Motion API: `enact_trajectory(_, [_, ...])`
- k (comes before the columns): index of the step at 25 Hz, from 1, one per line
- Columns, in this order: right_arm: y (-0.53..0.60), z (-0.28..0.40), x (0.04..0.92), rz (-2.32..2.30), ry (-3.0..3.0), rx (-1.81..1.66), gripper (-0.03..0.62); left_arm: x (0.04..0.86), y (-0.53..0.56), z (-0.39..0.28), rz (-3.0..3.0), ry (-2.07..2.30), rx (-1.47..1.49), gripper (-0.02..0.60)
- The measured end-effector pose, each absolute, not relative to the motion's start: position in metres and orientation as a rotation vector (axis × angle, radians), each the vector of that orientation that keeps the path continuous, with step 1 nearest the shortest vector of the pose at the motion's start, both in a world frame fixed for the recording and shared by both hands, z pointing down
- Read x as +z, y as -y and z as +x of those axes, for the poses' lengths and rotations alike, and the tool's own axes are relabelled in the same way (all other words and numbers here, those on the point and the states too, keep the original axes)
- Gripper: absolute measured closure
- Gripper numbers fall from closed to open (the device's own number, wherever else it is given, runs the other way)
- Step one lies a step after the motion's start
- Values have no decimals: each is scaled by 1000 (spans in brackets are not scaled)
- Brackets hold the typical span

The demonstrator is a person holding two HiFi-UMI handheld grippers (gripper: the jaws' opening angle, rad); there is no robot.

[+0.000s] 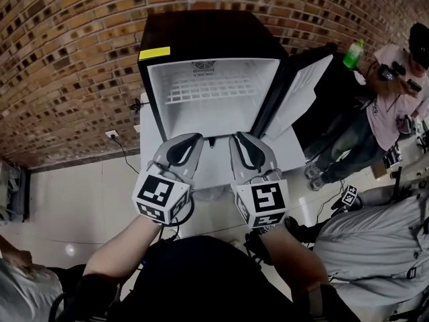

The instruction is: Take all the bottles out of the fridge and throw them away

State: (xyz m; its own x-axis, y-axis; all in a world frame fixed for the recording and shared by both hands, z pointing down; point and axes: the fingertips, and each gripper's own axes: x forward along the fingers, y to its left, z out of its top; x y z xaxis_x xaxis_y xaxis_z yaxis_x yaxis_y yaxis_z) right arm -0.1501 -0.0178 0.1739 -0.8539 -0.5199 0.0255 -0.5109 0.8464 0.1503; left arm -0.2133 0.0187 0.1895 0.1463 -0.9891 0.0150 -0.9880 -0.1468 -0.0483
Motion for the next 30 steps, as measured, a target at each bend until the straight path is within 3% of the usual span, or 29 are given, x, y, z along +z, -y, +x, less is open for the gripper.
enact_trajectory(4, [12,-154,174,802,2966,-210,591,185,-24,-214,-2348,-2027,-64,578])
enact_trajectory(30, [14,-163,181,755,2953,-200,592,188,-13,-204,-2380,-1994,-66,578])
